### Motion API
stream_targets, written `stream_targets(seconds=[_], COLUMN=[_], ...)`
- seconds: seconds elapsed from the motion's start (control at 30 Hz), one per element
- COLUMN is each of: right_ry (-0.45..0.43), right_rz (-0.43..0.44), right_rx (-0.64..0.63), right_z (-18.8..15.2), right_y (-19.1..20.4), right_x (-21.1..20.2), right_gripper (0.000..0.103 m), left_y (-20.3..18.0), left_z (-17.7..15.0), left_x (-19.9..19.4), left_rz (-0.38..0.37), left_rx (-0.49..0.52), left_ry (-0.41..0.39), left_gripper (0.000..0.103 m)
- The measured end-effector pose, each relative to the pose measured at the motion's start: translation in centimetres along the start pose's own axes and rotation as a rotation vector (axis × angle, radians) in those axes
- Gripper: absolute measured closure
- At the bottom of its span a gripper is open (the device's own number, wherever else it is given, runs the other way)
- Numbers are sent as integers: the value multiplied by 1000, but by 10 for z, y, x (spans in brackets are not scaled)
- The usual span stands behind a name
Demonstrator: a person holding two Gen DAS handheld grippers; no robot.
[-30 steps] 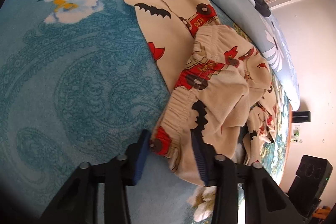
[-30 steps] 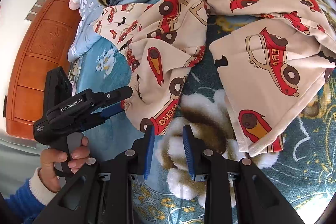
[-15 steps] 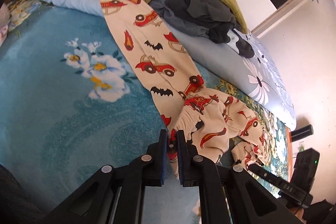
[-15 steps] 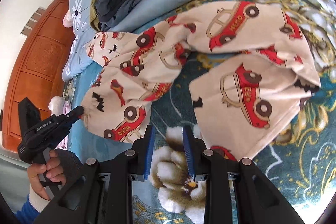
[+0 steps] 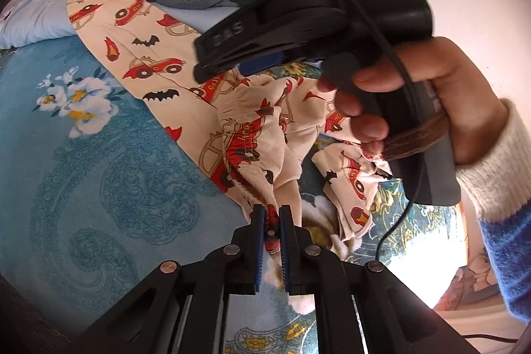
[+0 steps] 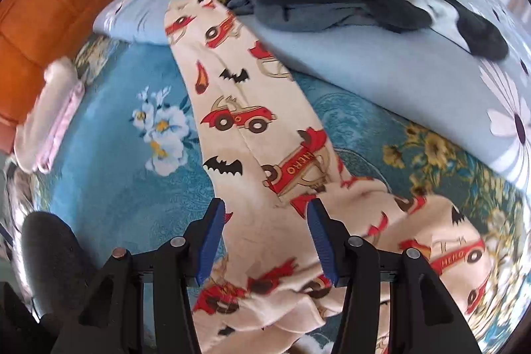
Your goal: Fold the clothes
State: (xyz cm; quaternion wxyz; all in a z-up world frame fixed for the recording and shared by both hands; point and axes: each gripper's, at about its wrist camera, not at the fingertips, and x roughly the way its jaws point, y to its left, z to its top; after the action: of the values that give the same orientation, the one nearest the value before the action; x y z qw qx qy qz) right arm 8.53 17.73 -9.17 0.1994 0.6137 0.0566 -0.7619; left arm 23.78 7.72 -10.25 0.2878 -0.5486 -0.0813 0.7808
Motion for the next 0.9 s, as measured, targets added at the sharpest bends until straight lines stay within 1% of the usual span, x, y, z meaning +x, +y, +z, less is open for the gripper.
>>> stream_targets(seconds=[0.03,0.1,0.2,0.27,0.3,0.33,0.4,0.47,0.53,0.6,0.73,0.77,0.9], right_ry=[32,87,113,107,96,85,93,94,59,-9,-84,-77,47], right_rz=[-9,-69,-176,-221,-223,-210,-197,-176,-182,-163,-87,-76,-96], right_rx=[-30,-68,-57,21,80,150,283,397,444,436,322,284,151], right_z=[0,-6,-31,-56,-71,-87,-121,-150,-164,-163,-126,-114,-86], right_y=[5,8,-15,-42,-57,-72,-101,-121,-128,-123,-93,-82,-45], right_x=[9,24,25,15,8,1,-7,-14,-26,-42,-54,-50,-1], right_gripper=[50,50,50,51,51,51,51,51,51,51,50,49,49], left_y=[-2,-5,-8,-9,-10,-10,-12,-14,-16,-16,-10,-9,-6], left_z=[-2,-8,-11,-11,-12,-13,-16,-20,-24,-25,-23,-22,-24], left_x=[0,2,7,11,15,20,31,41,50,54,58,60,62], left_rz=[1,2,-9,-26,-32,-29,-24,-14,10,22,32,39,64], left_rx=[12,35,55,60,60,63,68,76,88,84,44,37,35], left_ry=[7,24,51,73,89,110,159,209,246,259,264,268,275], left_gripper=[94,94,94,94,94,94,92,92,92,92,92,91,91])
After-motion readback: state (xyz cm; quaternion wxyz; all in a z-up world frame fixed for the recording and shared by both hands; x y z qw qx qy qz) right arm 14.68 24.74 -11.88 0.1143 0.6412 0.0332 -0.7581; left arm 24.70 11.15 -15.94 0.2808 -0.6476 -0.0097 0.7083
